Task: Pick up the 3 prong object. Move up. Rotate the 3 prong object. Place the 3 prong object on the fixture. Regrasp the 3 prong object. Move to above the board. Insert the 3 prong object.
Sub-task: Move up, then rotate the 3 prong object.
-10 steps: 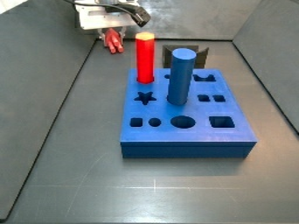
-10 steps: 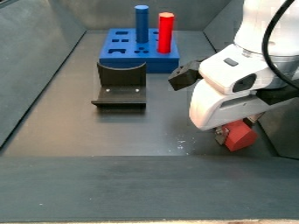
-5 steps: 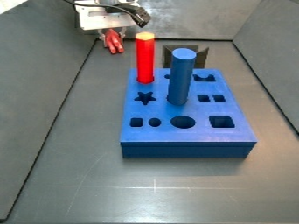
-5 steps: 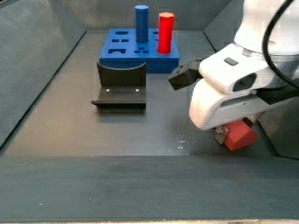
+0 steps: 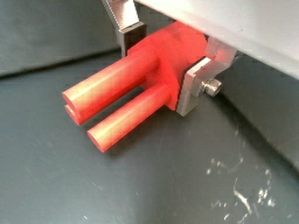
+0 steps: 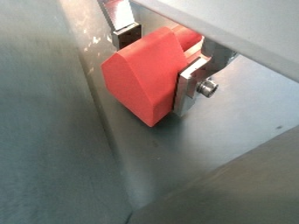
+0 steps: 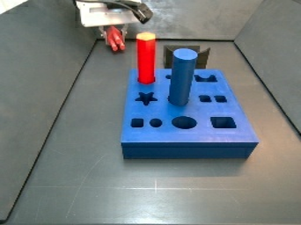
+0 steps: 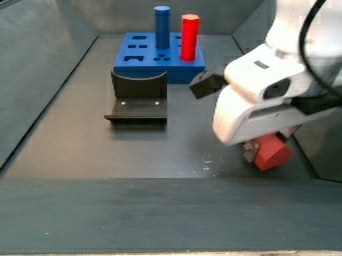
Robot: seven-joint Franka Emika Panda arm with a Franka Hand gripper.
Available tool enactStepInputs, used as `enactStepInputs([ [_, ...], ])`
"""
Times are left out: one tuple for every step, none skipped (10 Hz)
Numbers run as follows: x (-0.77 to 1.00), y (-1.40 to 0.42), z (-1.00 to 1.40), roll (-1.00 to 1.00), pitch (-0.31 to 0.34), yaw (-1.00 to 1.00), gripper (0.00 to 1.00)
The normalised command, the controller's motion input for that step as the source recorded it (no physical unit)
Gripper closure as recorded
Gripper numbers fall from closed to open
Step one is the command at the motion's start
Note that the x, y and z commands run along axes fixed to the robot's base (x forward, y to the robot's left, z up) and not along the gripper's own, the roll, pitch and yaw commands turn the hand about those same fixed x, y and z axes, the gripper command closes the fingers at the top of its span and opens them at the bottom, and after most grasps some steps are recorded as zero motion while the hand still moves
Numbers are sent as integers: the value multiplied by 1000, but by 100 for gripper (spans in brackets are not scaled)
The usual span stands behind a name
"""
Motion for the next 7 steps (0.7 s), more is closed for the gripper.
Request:
enactStepInputs([
  [-62, -10, 619, 13, 44, -14, 100],
  [-37, -1, 456, 30, 66, -20, 100],
  [-31, -1, 371, 41, 74, -19, 100],
  [-32, -3, 203, 67, 79, -21, 100],
  [571, -1000, 0, 0, 0, 0, 100],
  [577, -1000, -61, 13, 6, 22, 100],
  [554, -1000, -81, 17, 27, 33, 100],
])
